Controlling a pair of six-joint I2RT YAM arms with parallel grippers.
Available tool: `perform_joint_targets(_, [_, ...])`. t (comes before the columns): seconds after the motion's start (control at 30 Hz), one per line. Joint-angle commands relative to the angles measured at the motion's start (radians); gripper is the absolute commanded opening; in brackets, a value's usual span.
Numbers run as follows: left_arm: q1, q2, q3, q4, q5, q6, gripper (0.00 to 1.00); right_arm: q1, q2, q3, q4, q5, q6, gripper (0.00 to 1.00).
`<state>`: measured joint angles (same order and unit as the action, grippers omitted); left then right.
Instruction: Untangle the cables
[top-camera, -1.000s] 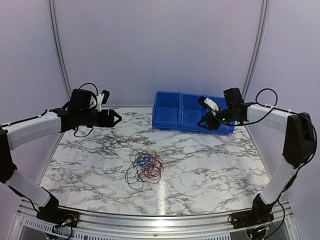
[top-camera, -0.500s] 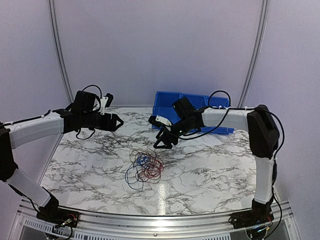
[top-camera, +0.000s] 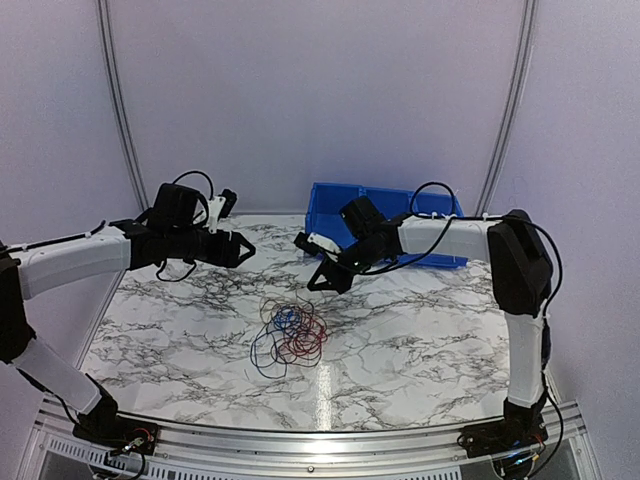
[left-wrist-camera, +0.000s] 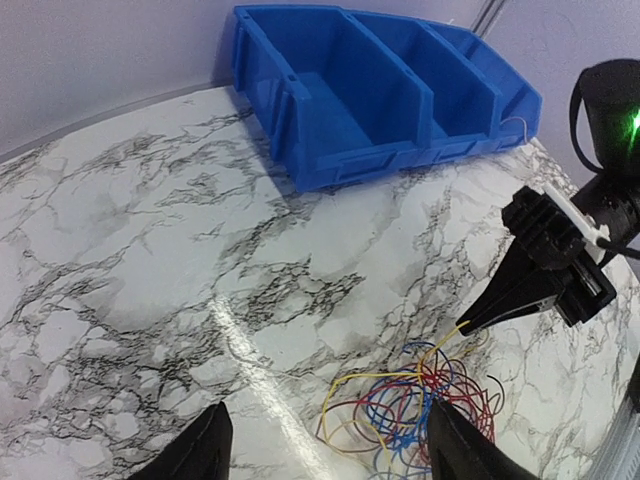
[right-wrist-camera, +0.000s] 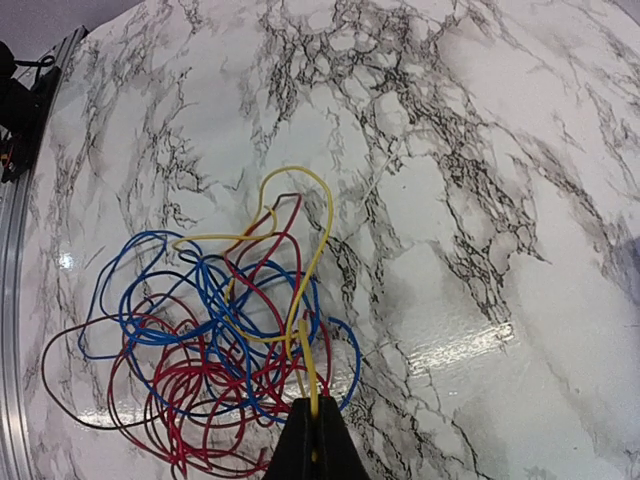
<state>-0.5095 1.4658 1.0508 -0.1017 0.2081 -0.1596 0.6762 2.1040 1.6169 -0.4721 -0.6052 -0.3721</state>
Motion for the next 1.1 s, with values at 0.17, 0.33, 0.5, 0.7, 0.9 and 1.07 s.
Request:
perform_joint_targets(0.17, [-0.238, 0.020, -0.117, 0.297, -0.079, -0.114, 0.74, 0.001, -0.170, -0.033, 0.053, -0.088, 0.078, 0.00])
perform_joint_targets(0.33, [-0.277, 0.134, -0.135, 0.450, -0.124, -0.220, 0.71, 0.002, -0.204, -0.042, 0.064, -0.119, 0.099, 0.00])
perform_joint_targets(0.5, [-0.295, 0.271, -0.085, 0.586, -0.137, -0.342, 0.68, 0.001, -0.240, -0.050, 0.072, -0.152, 0.112, 0.00])
perform_joint_targets(0.7, [-0.300, 0.434, 0.017, 0.609, -0.267, -0.441, 0.63, 0.001, -0.289, -0.021, 0.040, -0.199, 0.115, 0.00])
perform_joint_targets(0.9, [-0.299, 0.539, 0.022, 0.608, -0.372, -0.519, 0.56, -0.003, -0.365, 0.220, -0.066, -0.224, 0.135, 0.00])
perform_joint_targets(1.07, [-0.296, 0.605, 0.049, 0.602, -0.372, -0.532, 0.52, -0.005, -0.392, 0.450, -0.062, -0.286, 0.179, 0.00])
